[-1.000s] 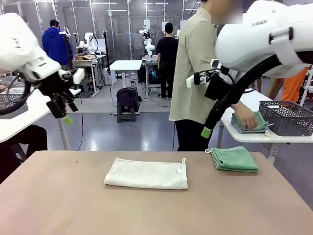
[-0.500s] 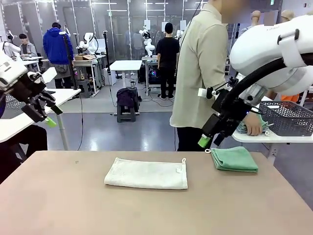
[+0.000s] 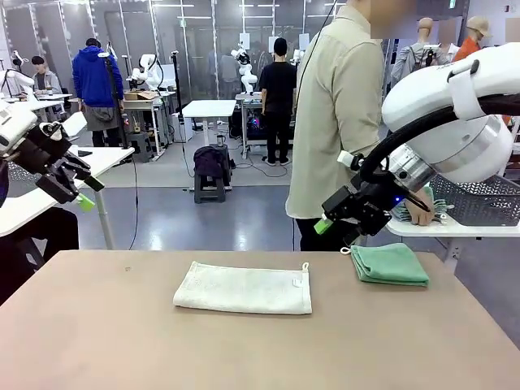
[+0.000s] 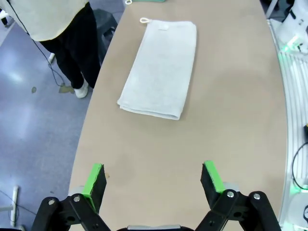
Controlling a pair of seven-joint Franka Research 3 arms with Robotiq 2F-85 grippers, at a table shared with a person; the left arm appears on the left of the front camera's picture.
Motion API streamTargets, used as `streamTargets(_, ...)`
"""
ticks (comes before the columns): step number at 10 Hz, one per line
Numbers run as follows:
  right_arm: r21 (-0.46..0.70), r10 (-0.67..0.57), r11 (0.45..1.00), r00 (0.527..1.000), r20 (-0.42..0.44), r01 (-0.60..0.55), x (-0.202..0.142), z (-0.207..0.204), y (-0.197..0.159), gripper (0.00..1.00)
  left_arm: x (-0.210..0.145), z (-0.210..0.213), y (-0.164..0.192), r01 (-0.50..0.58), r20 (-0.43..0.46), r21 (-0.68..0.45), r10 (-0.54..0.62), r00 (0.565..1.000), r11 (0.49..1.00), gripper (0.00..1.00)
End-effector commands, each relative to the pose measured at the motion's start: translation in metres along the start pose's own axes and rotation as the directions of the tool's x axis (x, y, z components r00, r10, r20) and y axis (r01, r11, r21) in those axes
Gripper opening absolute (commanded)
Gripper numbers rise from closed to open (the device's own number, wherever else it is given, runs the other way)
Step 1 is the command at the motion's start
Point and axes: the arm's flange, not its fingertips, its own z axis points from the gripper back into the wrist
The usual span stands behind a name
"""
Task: Fold the towels and place them in the basket.
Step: When a person lays out a Towel with hook on the table, fold it in half twice.
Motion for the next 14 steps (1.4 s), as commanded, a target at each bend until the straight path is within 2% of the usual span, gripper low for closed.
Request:
streamTargets(1, -0.034, -0.072, 0.997, 0.992, 0.103, 0.076, -0.026, -0.012, 0.010, 0.99, -0.008, 0.000, 0.001, 0.011, 0.038, -0.016, -0.010, 0.999, 1.000, 1.00)
streamTargets(3, -0.038, -0.091, 0.995, 0.985, 0.148, 0.097, -0.037, -0.007, 0.012, 0.99, -0.003, -0.003, 0.004, 0.009, 0.041, -0.020, -0.008, 0.999, 1.000, 1.00)
streamTargets(5, -0.005, -0.068, 0.998, 0.988, 0.140, 0.069, -0.035, -0.009, 0.013, 0.99, -0.002, -0.004, 0.008, 0.007, 0.044, -0.024, -0.006, 0.999, 1.000, 1.00)
streamTargets(7, -0.038, -0.063, 0.997, 0.990, 0.127, 0.068, -0.033, -0.004, 0.006, 0.99, -0.005, -0.008, 0.008, -0.002, 0.061, -0.031, 0.004, 0.998, 1.000, 1.00)
streamTargets(8, -0.038, -0.063, 0.997, 0.990, 0.127, 0.068, -0.033, -0.004, 0.006, 0.99, -0.003, -0.006, 0.004, -0.010, 0.010, -0.009, 0.010, 1.000, 1.000, 1.00)
streamTargets(13, -0.034, -0.064, 0.997, 0.989, 0.130, 0.069, -0.034, -0.003, 0.007, 1.00, -0.003, -0.006, 0.004, -0.010, 0.010, -0.009, 0.010, 1.000, 1.000, 1.00)
streamTargets(14, -0.022, -0.090, 0.995, 0.992, 0.092, 0.092, -0.026, -0.011, 0.002, 1.00, -0.003, -0.008, 0.004, -0.016, 0.017, -0.011, 0.016, 1.000, 1.000, 1.00)
